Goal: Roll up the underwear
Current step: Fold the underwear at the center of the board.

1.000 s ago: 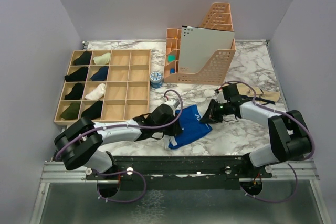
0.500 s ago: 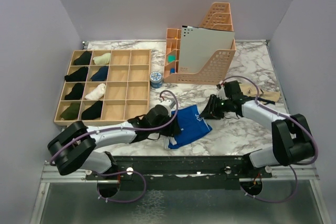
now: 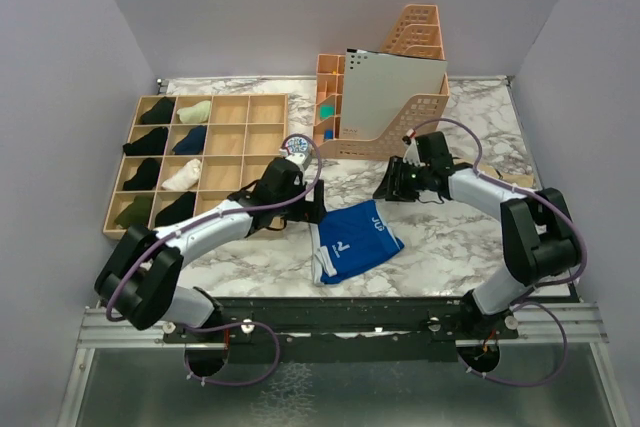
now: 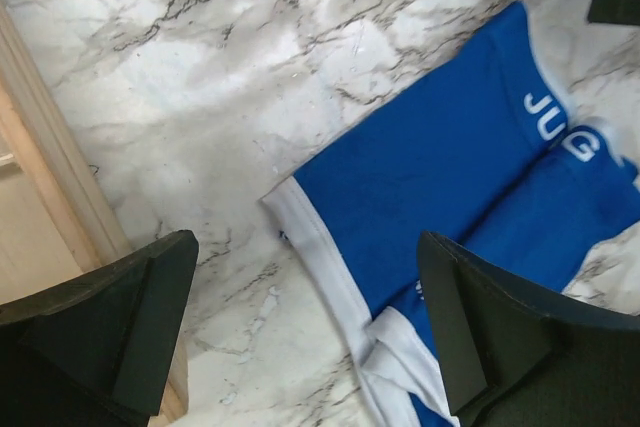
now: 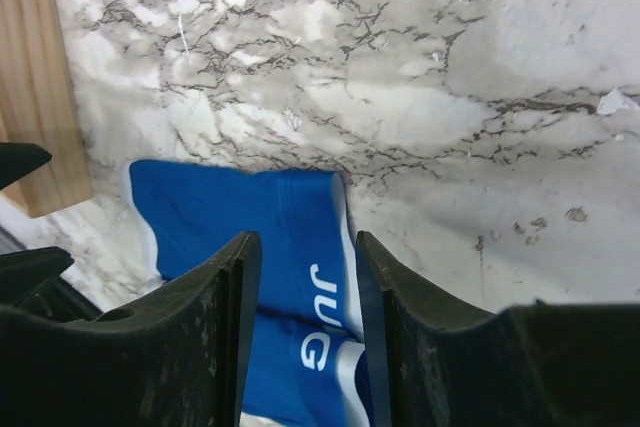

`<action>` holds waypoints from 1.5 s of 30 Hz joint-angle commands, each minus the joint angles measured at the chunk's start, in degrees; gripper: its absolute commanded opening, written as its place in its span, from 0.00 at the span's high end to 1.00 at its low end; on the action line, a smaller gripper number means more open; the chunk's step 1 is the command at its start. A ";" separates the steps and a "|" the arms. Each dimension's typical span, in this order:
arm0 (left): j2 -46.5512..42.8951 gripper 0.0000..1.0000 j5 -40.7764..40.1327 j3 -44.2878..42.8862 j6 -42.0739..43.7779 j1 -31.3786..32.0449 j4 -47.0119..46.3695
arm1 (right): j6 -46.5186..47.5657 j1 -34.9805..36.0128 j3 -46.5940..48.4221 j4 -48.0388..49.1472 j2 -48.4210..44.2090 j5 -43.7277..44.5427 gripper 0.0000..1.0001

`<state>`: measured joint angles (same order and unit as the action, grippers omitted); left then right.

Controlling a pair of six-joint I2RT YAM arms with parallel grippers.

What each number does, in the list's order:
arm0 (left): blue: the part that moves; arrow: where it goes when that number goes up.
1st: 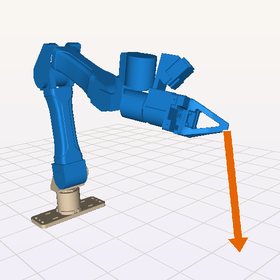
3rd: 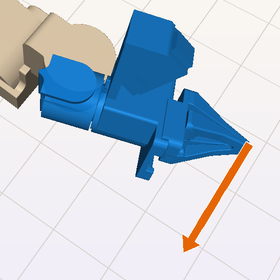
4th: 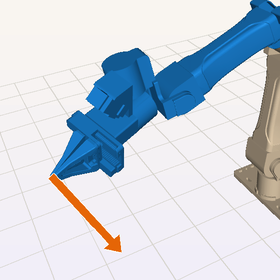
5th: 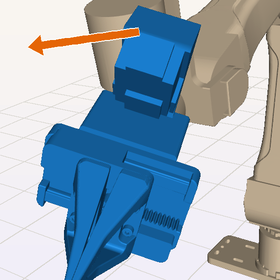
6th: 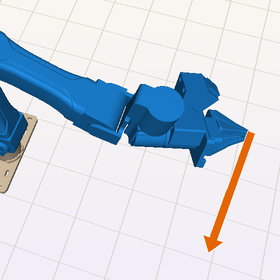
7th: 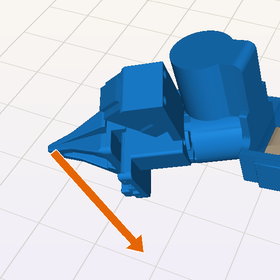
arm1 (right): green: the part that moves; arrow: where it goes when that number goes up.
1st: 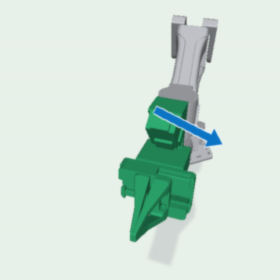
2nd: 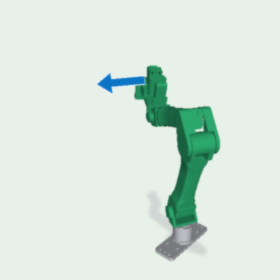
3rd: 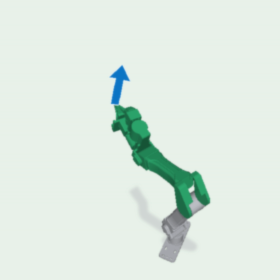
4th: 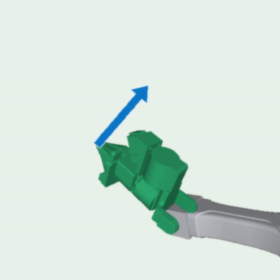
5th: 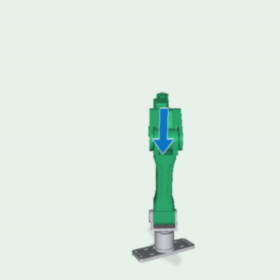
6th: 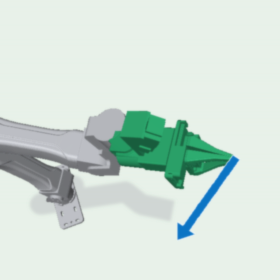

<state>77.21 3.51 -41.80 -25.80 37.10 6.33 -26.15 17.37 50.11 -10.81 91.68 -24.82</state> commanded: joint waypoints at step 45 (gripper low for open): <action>12.26 1.00 17.32 -7.69 16.13 -3.84 6.71 | 9.62 6.45 0.91 5.69 0.55 8.81 0.99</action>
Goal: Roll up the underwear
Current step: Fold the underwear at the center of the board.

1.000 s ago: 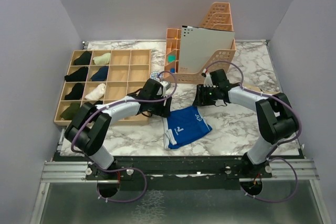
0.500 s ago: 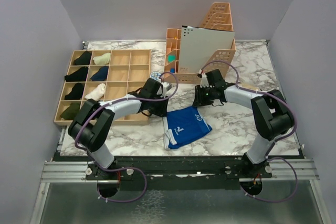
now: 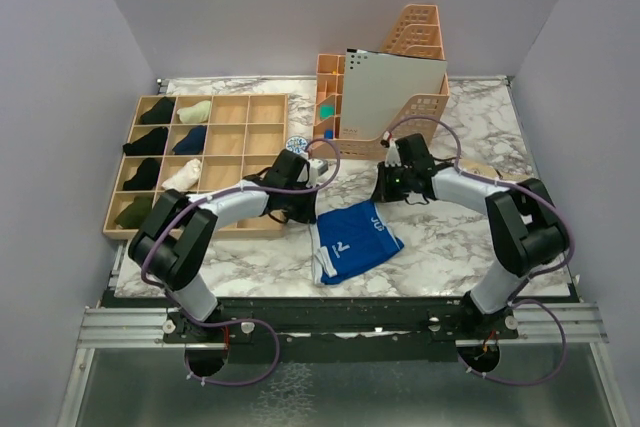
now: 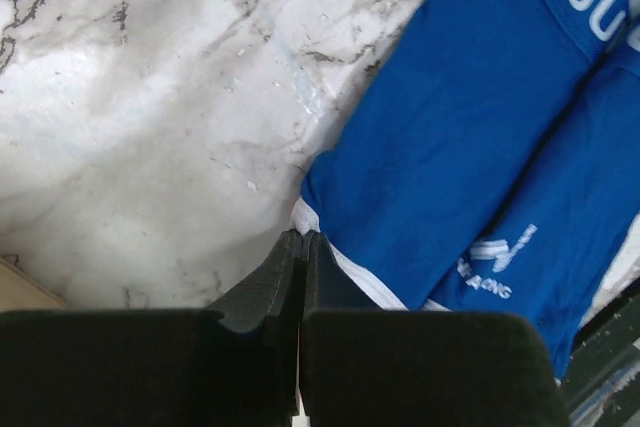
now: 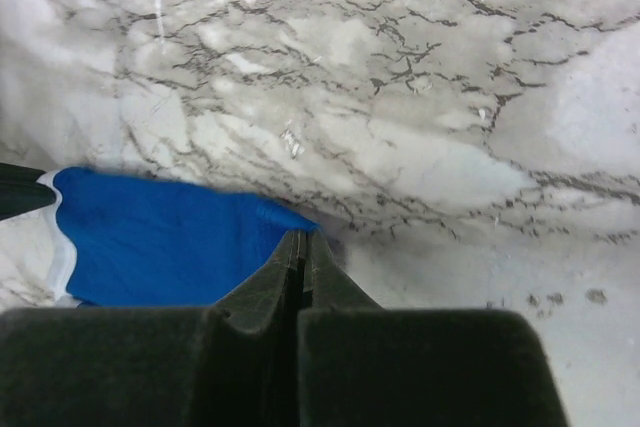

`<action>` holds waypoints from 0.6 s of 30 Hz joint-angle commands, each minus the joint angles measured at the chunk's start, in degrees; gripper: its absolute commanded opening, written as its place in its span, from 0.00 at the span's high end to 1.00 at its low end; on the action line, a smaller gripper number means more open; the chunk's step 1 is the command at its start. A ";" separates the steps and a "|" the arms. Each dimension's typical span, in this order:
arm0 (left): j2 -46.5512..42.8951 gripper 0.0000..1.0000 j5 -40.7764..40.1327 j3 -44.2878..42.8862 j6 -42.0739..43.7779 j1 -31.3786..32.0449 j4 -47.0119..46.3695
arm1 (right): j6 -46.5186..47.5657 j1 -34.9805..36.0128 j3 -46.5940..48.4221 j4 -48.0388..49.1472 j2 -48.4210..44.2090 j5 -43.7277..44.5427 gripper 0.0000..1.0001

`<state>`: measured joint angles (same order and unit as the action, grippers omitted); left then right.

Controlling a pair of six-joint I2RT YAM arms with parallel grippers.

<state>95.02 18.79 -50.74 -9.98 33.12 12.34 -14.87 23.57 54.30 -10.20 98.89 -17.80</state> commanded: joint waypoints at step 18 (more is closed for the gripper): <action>-21.67 1.00 5.49 14.75 -9.68 6.63 -7.52 | -0.94 0.25 -28.13 20.78 -35.24 -4.20 0.99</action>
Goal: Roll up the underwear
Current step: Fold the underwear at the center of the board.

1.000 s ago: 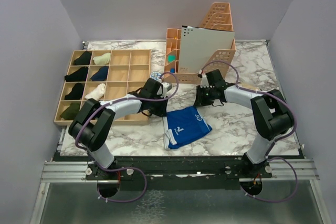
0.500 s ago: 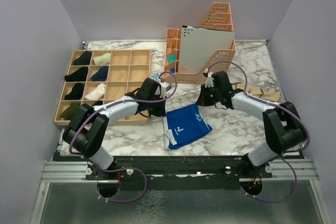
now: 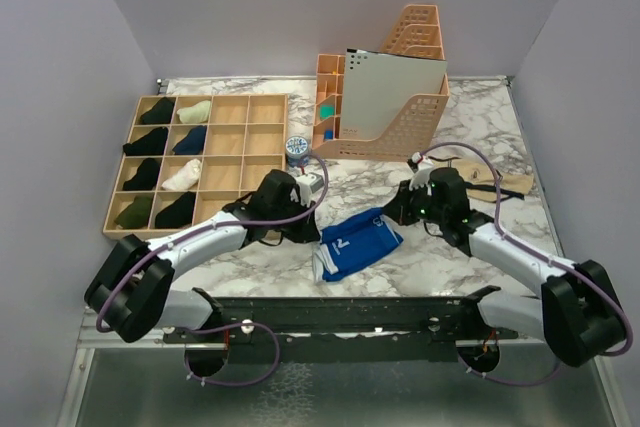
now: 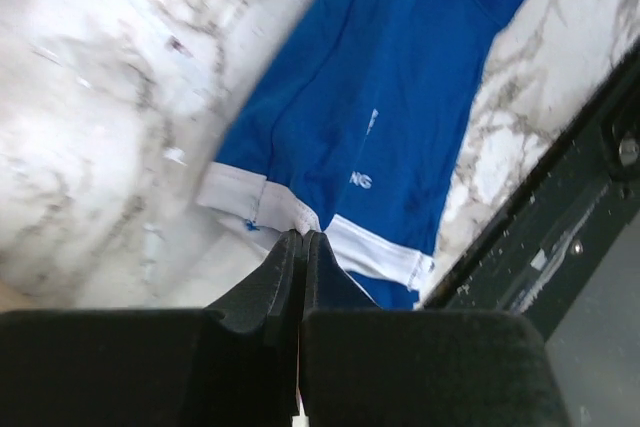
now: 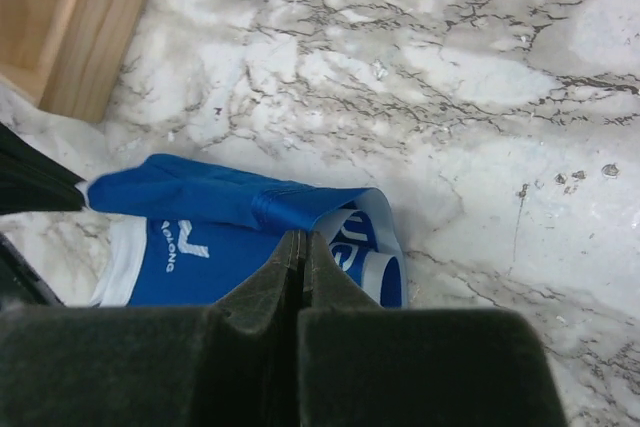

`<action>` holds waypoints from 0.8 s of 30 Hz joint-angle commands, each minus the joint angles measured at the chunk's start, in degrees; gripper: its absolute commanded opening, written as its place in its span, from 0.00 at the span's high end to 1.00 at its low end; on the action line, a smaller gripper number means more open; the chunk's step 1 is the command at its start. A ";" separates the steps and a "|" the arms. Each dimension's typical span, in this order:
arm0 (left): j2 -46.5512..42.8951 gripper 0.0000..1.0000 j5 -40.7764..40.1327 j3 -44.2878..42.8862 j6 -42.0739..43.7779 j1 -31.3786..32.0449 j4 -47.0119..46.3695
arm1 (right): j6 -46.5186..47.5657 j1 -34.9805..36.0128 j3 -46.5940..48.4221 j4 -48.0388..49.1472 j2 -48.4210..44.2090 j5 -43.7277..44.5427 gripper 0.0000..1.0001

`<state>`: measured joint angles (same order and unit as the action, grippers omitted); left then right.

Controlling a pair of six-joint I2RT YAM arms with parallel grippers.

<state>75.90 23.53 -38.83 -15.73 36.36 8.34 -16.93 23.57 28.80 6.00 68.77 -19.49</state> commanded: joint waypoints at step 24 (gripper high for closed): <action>-0.97 1.00 -2.32 5.80 -3.76 16.07 -6.85 | -12.30 0.49 10.57 -17.98 -5.59 -2.48 0.67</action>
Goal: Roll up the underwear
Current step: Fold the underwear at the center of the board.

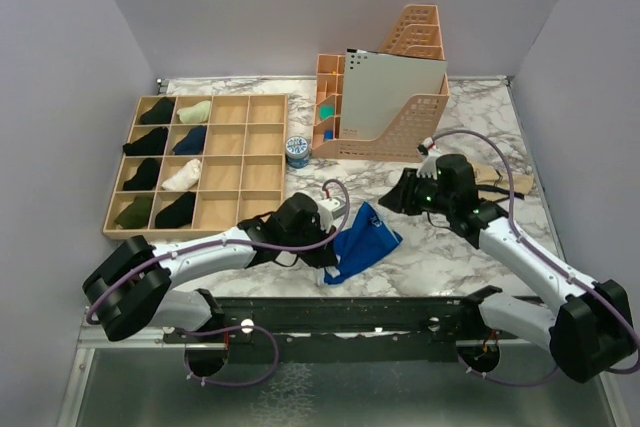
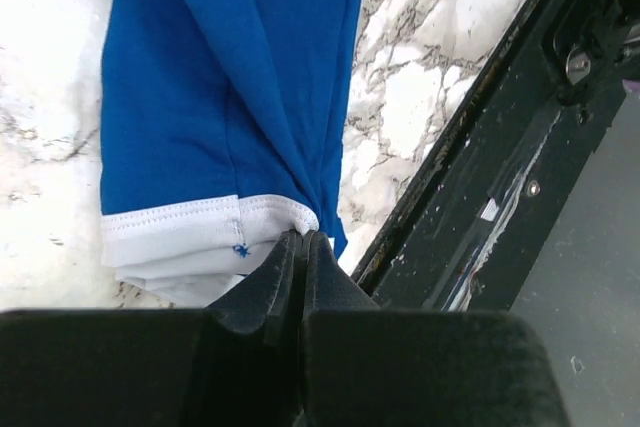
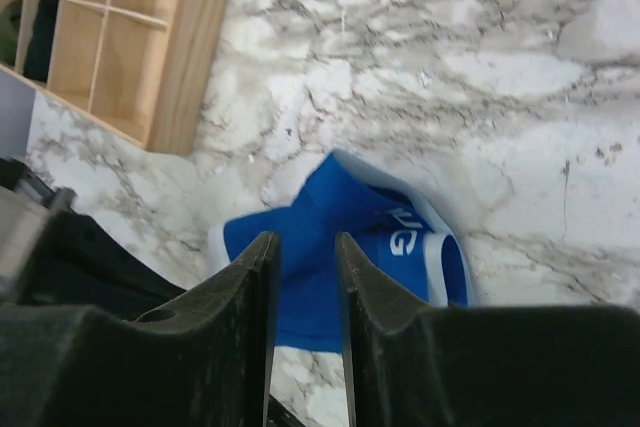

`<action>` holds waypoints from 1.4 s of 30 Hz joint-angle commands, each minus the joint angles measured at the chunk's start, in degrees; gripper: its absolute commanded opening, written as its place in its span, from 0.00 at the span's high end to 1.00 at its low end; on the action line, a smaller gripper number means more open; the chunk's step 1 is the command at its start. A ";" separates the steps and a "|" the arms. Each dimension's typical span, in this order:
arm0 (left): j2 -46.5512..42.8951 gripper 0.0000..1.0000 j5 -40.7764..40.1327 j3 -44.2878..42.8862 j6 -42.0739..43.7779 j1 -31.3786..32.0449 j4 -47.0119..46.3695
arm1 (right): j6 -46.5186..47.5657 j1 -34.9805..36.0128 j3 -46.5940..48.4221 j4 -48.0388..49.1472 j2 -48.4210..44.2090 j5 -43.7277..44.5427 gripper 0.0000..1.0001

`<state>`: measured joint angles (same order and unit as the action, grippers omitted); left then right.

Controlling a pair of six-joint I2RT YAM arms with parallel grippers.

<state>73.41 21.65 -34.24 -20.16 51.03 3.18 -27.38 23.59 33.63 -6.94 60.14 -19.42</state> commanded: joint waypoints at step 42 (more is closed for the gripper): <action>1.64 1.00 -5.48 6.31 1.34 5.56 -9.13 | -27.87 17.62 32.88 -34.69 33.08 31.25 0.50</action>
<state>74.91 17.39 -29.41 -20.05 55.92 -4.25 -50.74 40.53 63.68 -34.00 90.24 6.83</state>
